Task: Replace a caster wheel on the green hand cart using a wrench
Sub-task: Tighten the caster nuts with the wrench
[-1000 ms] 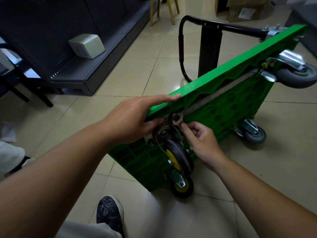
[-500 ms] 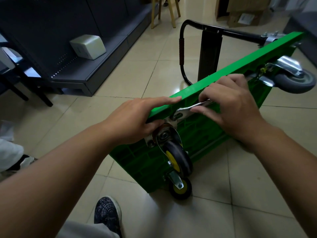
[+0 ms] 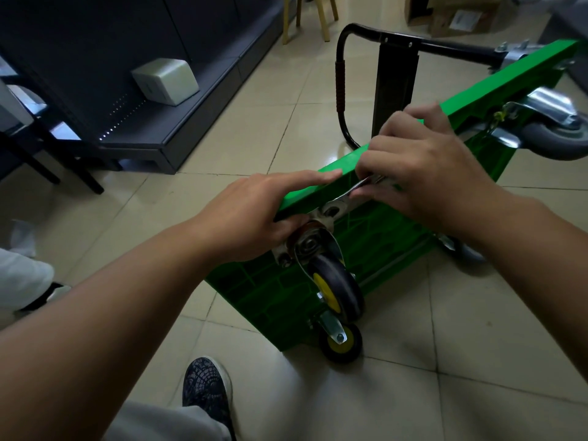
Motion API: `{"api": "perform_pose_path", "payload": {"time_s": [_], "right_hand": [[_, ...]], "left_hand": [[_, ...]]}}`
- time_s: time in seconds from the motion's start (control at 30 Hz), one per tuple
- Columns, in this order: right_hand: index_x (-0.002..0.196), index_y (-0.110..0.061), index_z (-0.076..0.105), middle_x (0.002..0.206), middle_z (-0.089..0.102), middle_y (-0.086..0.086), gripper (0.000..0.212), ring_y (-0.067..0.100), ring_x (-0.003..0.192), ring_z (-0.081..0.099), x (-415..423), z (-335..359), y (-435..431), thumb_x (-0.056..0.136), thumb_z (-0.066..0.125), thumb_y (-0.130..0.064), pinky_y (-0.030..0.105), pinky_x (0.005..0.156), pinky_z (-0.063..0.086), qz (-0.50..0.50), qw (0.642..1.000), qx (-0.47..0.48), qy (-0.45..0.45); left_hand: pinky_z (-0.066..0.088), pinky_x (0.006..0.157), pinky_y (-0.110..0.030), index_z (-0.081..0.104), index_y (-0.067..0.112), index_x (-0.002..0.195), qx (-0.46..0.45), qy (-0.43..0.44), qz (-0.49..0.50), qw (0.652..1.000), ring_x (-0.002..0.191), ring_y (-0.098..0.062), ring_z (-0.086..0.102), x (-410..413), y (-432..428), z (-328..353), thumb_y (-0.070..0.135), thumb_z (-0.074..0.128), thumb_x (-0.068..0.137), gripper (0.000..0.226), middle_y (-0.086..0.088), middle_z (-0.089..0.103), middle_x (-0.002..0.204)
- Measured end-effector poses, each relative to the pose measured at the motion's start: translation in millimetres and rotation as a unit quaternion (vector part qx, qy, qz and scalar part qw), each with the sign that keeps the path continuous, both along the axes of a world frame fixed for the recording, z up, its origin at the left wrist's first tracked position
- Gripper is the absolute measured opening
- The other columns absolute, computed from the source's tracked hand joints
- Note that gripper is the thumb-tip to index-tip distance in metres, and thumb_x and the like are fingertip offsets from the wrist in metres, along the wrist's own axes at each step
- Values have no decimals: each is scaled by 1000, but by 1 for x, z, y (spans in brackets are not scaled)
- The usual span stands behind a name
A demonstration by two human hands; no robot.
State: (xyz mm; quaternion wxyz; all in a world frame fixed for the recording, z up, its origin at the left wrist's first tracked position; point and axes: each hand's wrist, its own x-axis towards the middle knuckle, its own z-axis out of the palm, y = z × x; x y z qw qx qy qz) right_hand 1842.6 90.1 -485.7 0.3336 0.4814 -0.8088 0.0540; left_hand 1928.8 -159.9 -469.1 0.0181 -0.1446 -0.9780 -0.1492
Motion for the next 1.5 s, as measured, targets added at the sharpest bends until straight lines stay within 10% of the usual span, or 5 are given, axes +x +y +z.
{"api": "perform_pose_path", "payload": {"time_s": [0.53,0.87,1.07,1.27,1.5], "right_hand": [[84,-16,69,82,69,2,44,23,86,61,10,-62,-9,81,68,-59,37,92,40,-111,955,-222,-162],[76,-11,68,72,73,9,48,18,66,65,68,-135,-70,69,74,-57,32,64,49,-43,477,-575,-663],[71,-18,69,64,68,-1,42,9,62,62,50,-141,-36,71,77,-59,21,60,48,-50,623,-501,-598],[80,-20,69,78,65,-7,50,21,87,52,18,-99,24,73,65,-69,32,81,30,-178,902,-237,-315],[82,-16,67,80,69,4,40,26,78,62,8,-9,4,82,68,-57,40,92,34,-68,993,-66,-69]], "left_hand": [[55,90,-44,30,67,148,5,11,-7,1000,111,-17,65,1,-2,-2,33,69,95,75,15,58,147],[53,98,-46,35,62,150,9,17,-11,1000,123,-19,62,3,-1,-2,30,71,94,74,13,57,148],[53,96,-44,36,60,150,13,10,-16,1000,117,-17,65,-1,-3,-1,29,72,95,73,15,54,151],[55,89,-44,34,63,149,8,8,-11,1000,105,-17,67,0,-2,-3,31,71,96,72,14,56,150],[54,86,-39,34,64,148,7,15,-12,1000,104,-16,66,0,-1,-4,30,72,95,73,15,57,148]]}}
